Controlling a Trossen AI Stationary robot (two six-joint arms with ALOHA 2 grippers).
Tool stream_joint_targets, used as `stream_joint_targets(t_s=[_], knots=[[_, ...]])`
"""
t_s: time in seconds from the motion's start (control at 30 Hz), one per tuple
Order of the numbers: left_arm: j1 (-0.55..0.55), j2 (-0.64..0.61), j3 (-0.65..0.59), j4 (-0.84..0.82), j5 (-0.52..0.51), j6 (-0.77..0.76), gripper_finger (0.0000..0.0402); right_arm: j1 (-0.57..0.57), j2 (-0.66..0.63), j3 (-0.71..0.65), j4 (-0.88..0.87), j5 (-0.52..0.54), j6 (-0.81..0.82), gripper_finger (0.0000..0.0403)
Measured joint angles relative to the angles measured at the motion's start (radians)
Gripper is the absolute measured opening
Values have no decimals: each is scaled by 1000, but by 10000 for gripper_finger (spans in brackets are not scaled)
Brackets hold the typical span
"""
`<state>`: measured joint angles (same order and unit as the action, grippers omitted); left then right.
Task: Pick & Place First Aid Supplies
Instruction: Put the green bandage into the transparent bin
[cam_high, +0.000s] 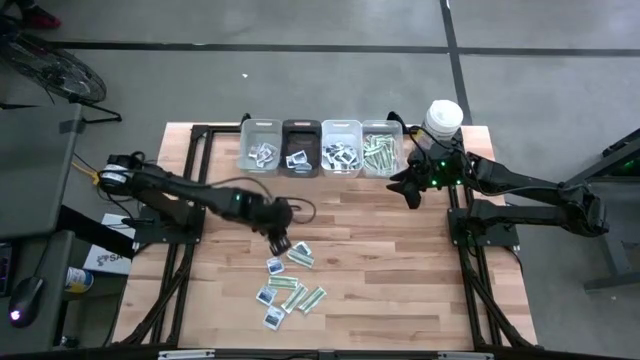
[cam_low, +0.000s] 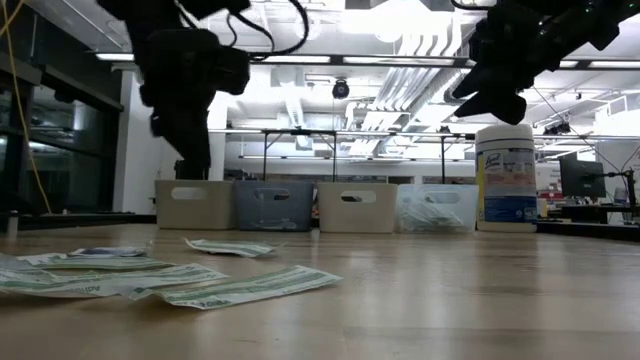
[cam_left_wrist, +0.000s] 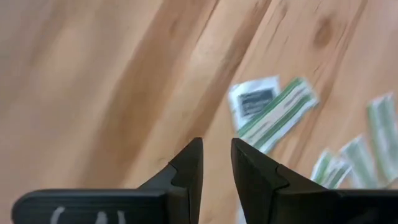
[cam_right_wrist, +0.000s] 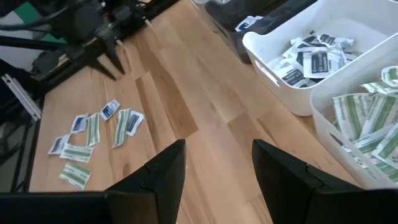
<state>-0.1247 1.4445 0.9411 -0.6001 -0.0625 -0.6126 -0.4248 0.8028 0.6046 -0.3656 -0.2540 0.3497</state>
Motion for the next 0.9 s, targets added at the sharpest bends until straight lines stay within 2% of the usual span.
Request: stream_joint_targets(t_s=[0.2, 0.4, 0.47, 0.6, 0.9], knots=[[-121, 7, -106, 206, -149, -298, 82, 0, 0, 0, -27, 0, -19, 178], [-167, 32, -176, 347, -161, -545, 82, 0, 0, 0, -93, 12, -30, 178], [-166, 52, -188, 359, -136, -611, 82, 0, 0, 0, -126, 9, -11, 178], [-164, 115, -186, 422, -42, -651, 82, 14, 0, 0, -209, 20, 19, 178], [-165, 175, -182, 401, -58, -719, 82, 146, -25, 0, -347, 147, 99, 178]])
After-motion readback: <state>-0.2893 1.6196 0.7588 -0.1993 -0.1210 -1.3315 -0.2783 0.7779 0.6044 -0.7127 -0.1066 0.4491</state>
